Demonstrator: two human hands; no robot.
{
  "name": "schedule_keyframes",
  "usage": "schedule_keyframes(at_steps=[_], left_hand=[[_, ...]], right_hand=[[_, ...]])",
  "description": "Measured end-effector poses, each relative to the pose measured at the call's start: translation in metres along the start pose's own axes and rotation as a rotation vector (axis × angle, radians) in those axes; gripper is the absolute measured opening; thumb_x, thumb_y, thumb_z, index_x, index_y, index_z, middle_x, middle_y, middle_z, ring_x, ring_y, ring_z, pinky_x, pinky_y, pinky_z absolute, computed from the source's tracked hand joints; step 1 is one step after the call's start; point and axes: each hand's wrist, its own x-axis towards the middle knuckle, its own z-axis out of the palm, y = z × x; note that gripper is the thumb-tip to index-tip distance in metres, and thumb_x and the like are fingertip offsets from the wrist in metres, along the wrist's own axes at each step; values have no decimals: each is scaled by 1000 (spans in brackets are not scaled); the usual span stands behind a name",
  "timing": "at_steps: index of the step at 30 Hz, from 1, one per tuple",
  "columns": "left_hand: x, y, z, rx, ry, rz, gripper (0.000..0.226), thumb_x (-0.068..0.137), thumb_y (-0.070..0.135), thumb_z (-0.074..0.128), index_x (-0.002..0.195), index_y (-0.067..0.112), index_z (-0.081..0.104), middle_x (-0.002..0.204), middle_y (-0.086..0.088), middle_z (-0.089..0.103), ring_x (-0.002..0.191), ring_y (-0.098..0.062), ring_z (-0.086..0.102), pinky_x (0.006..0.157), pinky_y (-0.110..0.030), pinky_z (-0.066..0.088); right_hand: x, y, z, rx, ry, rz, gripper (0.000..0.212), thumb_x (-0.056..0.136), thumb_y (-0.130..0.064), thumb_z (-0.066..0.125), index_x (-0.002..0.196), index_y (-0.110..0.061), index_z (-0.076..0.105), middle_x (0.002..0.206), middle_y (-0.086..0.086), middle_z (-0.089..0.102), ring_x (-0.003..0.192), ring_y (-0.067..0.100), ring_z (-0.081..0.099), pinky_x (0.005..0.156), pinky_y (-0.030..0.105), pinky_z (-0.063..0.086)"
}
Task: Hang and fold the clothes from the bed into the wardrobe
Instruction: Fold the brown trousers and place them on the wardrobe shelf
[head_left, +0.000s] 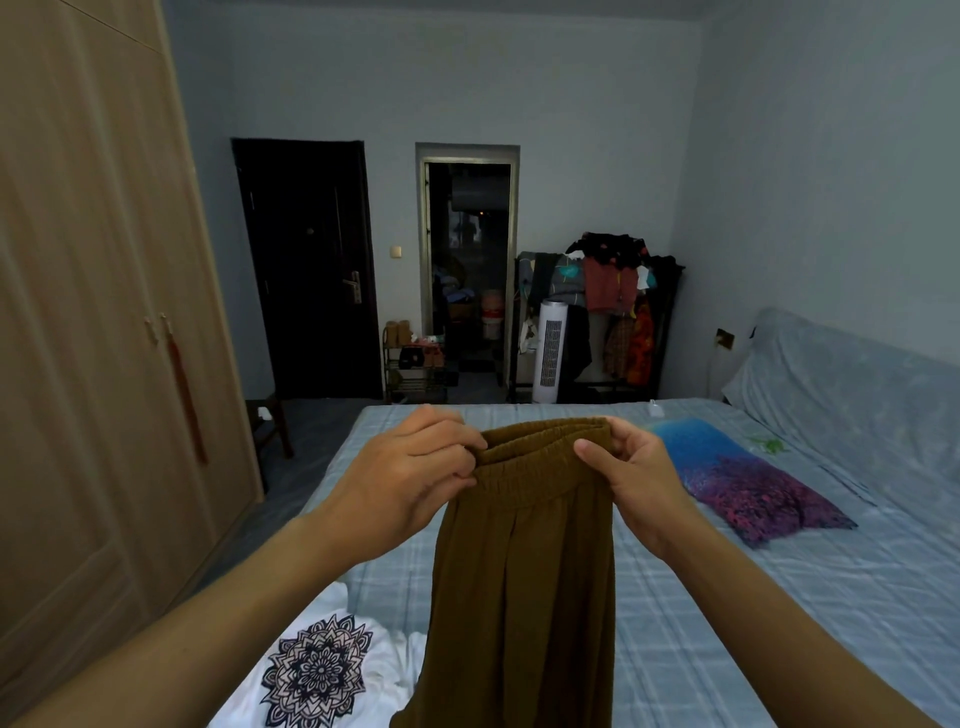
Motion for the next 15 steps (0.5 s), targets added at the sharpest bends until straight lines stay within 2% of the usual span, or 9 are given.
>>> schedule_keyframes(at_steps=[3,7,9,12,13,15], left_hand=[[-2,-1,-2,-55,-7,-33,4,91,10,71,90,7,68,112,-1,69,119,-15,56,102,-28,46],[-4,2,-2,-126,1,-124,5,90,9,70,95,7,70,106,-2,71,107,-13,65,90,-33,54],[-5,4,-1,-165,14,-172,3,90,8,69,91,6,67,106,-2,70,103,-14,66,85,-36,56],[-2,9,1,-268,-19,-317,14,91,7,67,85,13,56,117,0,64,120,-7,58,89,-33,56],[0,10,1,-315,-32,-388,18,90,7,67,84,15,53,118,2,63,119,-5,58,87,-32,57],[3,11,3,-417,-48,-504,20,90,4,67,86,15,51,111,4,66,104,-8,65,82,-35,59]], right_hand=[[-1,-1,-1,-16,-10,-13,22,91,-3,61,112,-9,65,101,9,75,98,23,72,74,25,59],[-4,0,-2,-22,-42,-31,21,90,-2,61,109,-9,67,100,11,75,97,25,72,73,25,58],[-5,0,-3,-30,-59,-46,21,91,-2,61,110,-9,66,101,12,74,97,26,72,74,25,58],[-8,-3,-4,-36,-62,-87,20,92,-3,60,111,-8,66,101,12,74,97,25,72,74,25,58],[-9,-4,-4,-43,-60,-103,20,92,-3,60,111,-8,66,101,12,74,97,25,72,74,25,58],[-11,-7,-4,-76,-56,-136,20,93,-4,60,111,-7,65,100,11,75,96,24,72,74,25,58]])
